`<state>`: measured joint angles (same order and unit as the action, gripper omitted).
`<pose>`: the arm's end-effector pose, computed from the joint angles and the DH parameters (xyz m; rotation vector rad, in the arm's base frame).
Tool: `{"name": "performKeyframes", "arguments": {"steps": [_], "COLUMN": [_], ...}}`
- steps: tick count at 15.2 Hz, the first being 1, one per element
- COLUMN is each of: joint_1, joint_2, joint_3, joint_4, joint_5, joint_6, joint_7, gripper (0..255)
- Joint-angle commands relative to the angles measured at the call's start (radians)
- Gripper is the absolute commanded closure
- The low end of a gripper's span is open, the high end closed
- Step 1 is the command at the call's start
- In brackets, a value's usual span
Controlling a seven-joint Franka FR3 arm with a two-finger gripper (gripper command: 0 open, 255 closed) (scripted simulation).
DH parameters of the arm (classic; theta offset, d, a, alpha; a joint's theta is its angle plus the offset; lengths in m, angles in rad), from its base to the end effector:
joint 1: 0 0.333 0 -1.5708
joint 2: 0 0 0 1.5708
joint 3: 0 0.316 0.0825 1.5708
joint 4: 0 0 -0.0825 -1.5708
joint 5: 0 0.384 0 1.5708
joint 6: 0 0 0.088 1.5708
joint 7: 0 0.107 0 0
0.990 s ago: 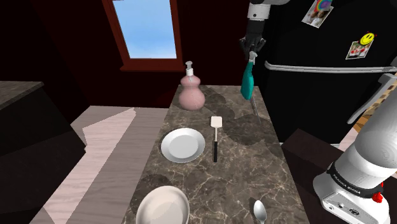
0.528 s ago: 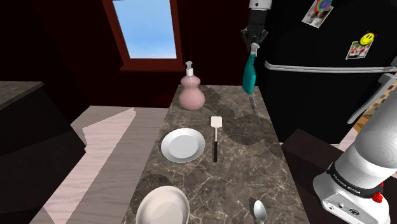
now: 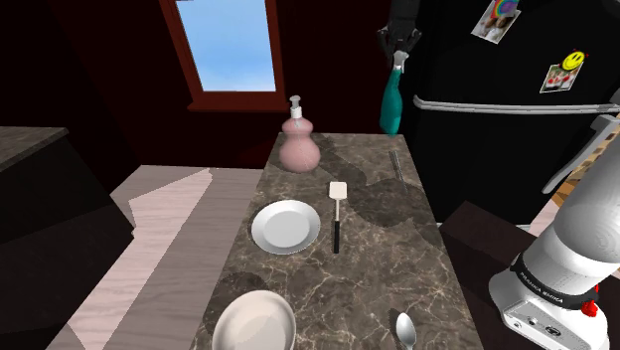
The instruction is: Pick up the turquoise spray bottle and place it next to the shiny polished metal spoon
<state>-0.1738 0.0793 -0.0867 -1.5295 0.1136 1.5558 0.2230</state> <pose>0.5605 -0.1347 0.5986 -2.9443 0.7279 0.0769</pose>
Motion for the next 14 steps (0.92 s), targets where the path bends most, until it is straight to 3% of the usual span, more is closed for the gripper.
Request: {"name": "performKeyframes", "arguments": {"steps": [1, 14], "joint_1": [-0.002, -0.010], "joint_2": [0.007, 0.088], "joint_3": [-0.002, -0.005], "joint_4": [0.033, 0.324], "joint_5": [0.001, 0.012], "joint_6": [-0.027, -0.236], "joint_7": [0.000, 0.015], "gripper": [255, 255]}}
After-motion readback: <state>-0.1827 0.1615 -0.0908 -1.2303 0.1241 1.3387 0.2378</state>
